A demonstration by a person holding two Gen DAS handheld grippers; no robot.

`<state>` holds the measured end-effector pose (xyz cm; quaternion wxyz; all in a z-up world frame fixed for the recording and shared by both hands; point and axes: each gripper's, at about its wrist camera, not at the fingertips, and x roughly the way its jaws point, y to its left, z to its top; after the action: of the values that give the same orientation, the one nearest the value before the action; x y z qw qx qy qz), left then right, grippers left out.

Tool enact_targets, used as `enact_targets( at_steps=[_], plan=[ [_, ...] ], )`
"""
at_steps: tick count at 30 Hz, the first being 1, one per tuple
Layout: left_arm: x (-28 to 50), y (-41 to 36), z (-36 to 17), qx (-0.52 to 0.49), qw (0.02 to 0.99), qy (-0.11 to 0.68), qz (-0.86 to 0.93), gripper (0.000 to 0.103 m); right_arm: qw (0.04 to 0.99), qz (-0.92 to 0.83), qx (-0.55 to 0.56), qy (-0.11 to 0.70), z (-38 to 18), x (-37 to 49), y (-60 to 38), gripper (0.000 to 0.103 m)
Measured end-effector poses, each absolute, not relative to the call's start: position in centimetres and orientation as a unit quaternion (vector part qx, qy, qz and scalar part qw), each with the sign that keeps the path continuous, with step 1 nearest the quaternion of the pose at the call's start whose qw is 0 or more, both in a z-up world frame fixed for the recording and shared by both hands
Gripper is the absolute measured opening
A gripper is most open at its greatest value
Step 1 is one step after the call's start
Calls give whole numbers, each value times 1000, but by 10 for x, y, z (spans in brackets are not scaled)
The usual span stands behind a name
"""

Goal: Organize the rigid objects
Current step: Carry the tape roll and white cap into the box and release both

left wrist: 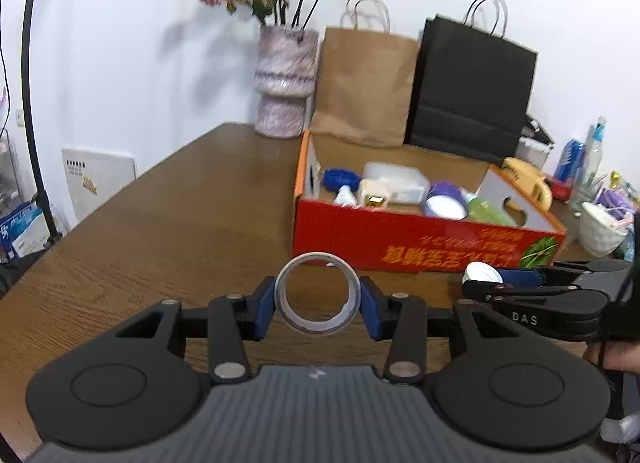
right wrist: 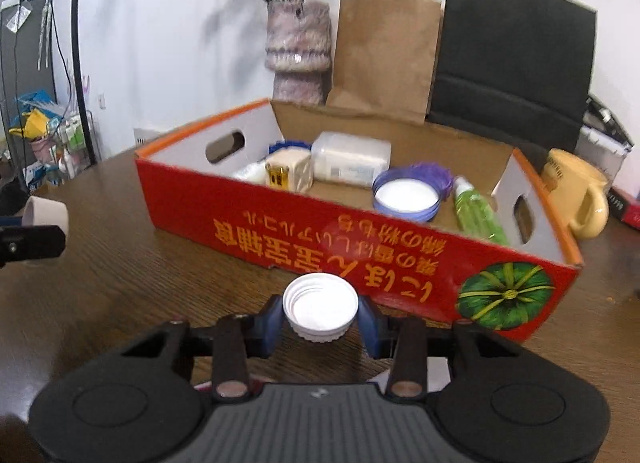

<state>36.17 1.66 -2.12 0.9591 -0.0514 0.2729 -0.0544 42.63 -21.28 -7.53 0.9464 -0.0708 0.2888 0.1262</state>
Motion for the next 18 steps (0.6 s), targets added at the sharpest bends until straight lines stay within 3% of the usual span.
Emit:
enact_targets(
  at_steps=[10, 18],
  plan=[
    [279, -22, 24, -24, 978, 191, -84, 44, 980, 84, -49, 175, -11, 280, -254, 40],
    [198, -44, 23, 4, 981, 171, -87, 44, 990, 87, -48, 103, -1, 168, -257, 40]
  ],
)
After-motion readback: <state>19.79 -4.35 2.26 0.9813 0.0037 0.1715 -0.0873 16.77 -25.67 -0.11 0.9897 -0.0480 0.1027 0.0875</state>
